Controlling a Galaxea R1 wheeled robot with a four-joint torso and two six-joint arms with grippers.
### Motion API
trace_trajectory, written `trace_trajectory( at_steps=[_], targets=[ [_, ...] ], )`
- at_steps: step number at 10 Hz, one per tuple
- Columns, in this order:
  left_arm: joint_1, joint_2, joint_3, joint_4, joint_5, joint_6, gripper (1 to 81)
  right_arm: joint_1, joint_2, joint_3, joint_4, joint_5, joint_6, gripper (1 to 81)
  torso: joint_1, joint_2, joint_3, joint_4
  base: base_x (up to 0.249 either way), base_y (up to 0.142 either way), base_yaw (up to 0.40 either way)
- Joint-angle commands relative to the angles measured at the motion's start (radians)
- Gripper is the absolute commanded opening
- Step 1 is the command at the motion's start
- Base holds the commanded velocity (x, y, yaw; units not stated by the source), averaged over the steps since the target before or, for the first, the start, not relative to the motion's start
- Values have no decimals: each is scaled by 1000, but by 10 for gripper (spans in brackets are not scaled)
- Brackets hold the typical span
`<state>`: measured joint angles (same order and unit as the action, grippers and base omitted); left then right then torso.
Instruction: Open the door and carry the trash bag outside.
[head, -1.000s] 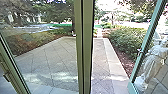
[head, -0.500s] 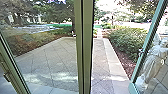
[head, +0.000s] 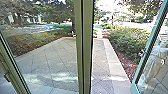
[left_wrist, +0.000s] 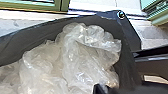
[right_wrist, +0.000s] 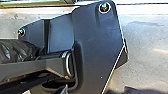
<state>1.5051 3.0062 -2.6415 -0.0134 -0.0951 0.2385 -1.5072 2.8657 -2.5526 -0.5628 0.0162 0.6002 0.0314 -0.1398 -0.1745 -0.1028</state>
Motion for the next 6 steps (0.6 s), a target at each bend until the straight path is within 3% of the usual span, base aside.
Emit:
trace_trajectory(
  at_steps=[1, 6],
  targets=[
    [-45, 4, 1, 7, 55, 7, 10, 15, 25, -38, -23, -41, -3, 811, 0, 0, 0, 0, 0, 0, 0],
    [-44, 5, 1, 10, 57, 13, 10, -2, 82, -92, -22, -42, -2, 811, 0, 0, 0, 0, 0, 0, 0]
  ],
)
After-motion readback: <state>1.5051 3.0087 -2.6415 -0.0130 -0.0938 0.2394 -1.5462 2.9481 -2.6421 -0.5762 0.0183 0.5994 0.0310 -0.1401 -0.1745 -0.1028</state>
